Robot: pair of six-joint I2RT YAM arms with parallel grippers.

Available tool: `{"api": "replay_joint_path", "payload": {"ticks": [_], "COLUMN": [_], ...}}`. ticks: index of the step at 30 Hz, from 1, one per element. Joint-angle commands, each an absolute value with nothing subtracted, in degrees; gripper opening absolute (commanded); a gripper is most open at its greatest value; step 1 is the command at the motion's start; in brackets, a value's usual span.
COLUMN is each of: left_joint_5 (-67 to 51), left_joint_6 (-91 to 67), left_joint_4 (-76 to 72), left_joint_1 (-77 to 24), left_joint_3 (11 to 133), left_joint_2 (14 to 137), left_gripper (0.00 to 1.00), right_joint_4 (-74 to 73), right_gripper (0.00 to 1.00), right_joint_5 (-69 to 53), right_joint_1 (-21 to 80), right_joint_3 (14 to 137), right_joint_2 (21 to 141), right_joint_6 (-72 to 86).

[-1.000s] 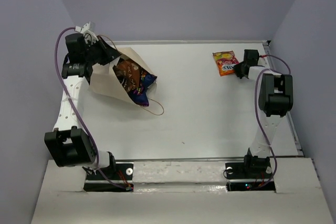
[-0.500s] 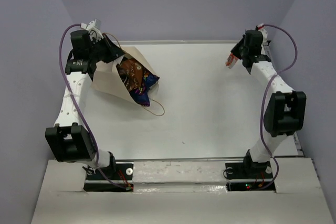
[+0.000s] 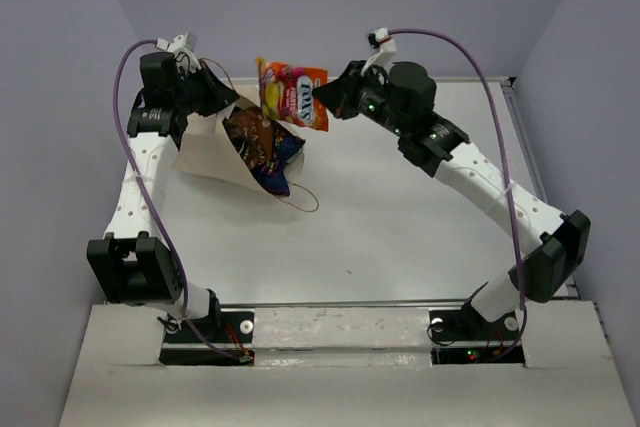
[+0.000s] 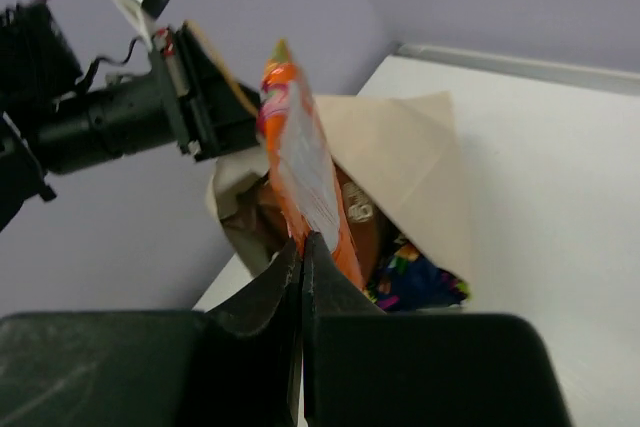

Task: Place the snacks into the paper bag

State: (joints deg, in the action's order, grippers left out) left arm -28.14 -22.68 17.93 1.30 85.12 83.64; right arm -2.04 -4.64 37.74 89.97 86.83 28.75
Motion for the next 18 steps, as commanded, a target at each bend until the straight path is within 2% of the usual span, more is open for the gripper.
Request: {"api": "replay_joint_path", "payload": {"ticks": [1, 8, 14, 18], "left_joint_5": [-29.44, -29.44, -29.88, -29.62], "left_joint_6": [-23.12, -23.03, -23.20, -23.03], "left_joint_4": [8.61, 9.05, 9.40, 9.40], "left_joint_1": [0.97, 0.79, 0.53, 0.44], "left_joint_3": [92.02, 92.99, 92.72, 93.34], "left_joint_2": [80.86, 80.51, 80.16, 80.16], "left_gripper": [0.00, 0.00, 0.00, 0.00], "right_joint_4": [3.69, 3.96, 0.89, -1.31], "right_gripper": [0.01, 0.01, 0.01, 0.01], "right_joint_5": [-9.84, -9.67, 2.34, 2.73], "right_joint_1": [42.09, 47.81, 50.88, 50.89], "right_joint_3": [94.56, 99.49, 104.14, 104.33], "right_joint_2": [90.60, 99.66, 106.69, 107.41], "right_joint_6": [29.36, 28.04, 23.82, 25.48]}}
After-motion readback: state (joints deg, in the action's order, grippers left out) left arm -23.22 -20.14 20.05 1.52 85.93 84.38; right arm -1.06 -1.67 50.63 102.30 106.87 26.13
